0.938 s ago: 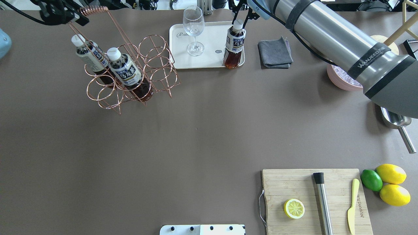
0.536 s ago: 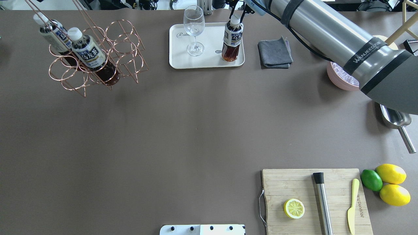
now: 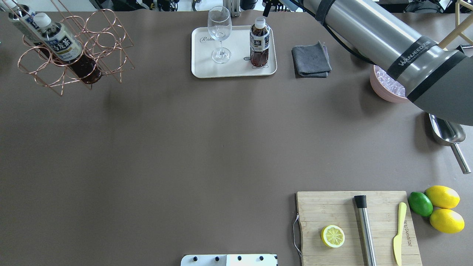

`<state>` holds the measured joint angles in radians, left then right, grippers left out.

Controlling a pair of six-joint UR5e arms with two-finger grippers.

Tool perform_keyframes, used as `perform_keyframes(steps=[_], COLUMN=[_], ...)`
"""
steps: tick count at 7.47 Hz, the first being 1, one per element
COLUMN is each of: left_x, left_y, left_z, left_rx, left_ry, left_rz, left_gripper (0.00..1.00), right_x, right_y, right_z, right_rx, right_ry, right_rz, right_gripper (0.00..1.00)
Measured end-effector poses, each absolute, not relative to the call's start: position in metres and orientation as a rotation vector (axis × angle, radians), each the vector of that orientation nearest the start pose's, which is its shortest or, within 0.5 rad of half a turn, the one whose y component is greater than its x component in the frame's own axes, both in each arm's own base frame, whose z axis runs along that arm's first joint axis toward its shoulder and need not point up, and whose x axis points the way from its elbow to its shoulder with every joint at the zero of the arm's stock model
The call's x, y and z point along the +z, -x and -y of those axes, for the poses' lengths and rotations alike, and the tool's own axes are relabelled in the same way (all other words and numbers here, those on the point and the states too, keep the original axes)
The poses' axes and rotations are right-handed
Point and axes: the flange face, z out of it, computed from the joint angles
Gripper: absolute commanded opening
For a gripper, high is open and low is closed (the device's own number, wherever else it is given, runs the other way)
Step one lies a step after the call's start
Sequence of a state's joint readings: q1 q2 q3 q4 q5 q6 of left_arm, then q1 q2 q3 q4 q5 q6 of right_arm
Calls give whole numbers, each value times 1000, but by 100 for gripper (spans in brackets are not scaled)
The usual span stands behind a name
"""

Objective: Take tea from basket to plate

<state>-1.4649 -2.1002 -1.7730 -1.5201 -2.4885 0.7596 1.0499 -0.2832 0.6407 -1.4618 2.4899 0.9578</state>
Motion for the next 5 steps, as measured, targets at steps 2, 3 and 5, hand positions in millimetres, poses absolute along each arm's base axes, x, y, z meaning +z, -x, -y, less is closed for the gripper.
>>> perform_keyframes(steps=[2,3,5], left_x=[264,263,265], left_y=[-1,0,-5], left_z=[648,661,692], left_rx=[1160,1185,1230], left_ry=[-934,-930,-937], left_rz=[-564,-518,-465], left_gripper=[0,0,0], right_x=[156,156,155], right_y=[396,396,395], right_z=[802,802,803], right_rx=[186,186,186], right_ry=[274,270,267], right_rz=[949,946,944], right_gripper=[0,0,0])
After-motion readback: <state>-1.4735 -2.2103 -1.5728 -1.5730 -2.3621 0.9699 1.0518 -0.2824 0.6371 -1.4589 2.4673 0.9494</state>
